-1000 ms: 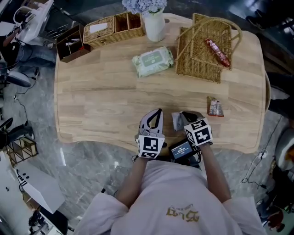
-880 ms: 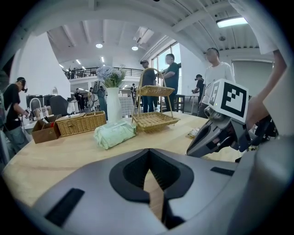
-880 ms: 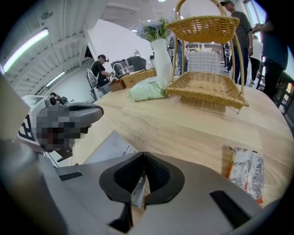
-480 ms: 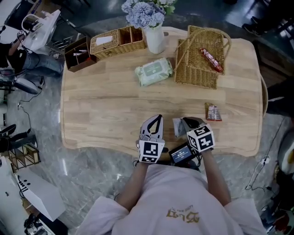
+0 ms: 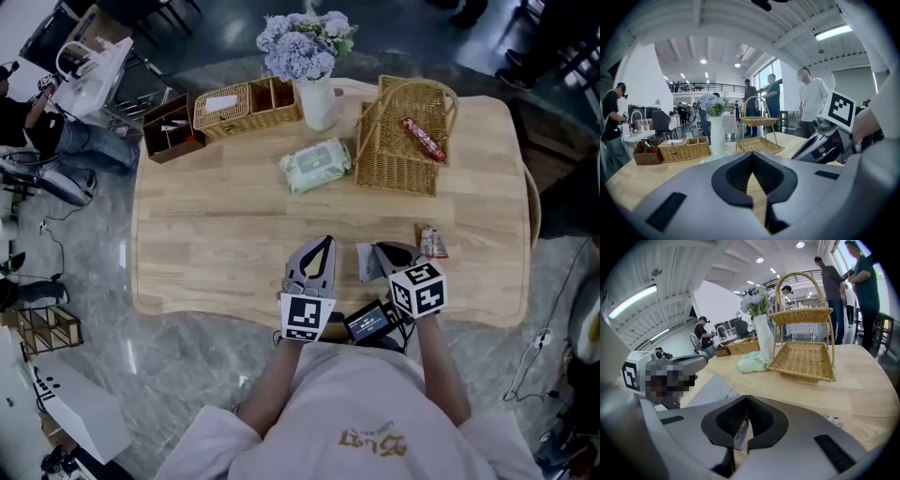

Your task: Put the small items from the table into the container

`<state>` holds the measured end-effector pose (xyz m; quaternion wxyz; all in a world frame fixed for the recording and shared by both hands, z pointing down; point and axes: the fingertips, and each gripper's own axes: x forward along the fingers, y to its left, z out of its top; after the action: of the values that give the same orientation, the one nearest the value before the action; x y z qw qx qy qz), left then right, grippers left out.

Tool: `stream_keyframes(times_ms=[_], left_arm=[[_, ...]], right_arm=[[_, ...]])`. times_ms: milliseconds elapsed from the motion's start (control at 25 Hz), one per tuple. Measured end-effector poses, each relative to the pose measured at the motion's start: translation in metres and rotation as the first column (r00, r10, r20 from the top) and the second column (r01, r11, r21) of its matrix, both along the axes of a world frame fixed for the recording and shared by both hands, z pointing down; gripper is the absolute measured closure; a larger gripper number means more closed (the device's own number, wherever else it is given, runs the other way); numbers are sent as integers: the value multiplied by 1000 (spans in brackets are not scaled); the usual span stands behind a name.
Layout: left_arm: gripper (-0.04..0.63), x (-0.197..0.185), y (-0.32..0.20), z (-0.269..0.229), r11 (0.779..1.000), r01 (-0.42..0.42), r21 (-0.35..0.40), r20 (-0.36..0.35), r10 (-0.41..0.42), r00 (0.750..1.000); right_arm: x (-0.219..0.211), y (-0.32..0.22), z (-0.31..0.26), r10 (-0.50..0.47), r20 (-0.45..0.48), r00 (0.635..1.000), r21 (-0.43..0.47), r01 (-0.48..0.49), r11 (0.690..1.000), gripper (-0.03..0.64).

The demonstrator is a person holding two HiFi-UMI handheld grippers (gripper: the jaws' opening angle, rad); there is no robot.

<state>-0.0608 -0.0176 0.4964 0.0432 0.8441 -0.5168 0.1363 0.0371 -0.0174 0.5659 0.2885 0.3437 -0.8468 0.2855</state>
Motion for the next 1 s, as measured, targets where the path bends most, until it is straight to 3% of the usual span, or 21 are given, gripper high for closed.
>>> stream_keyframes(times_ms=[480,640,760,920,1000], left_arm=[[602,7,-28,-76,987,-33,156,1,34,999],[603,11,-32,-87,983,-40,180,25,36,999],[603,12,-35,-100,986,-10,168,5,9,1000],[603,18,-38,-103,970,-79,231,127,50,991],[603,19,-42,-113,969,-67,236,119,40,992]], right_arm=[[7,-41,-69,54,72,996,138,-64,988,597],[11,-48,-80,61,81,995,159,-73,984,597],[12,-53,-94,61,93,994,184,-77,980,597],[14,-62,-112,56,111,992,212,-78,974,597],[16,-69,-120,58,119,991,231,-85,969,597]])
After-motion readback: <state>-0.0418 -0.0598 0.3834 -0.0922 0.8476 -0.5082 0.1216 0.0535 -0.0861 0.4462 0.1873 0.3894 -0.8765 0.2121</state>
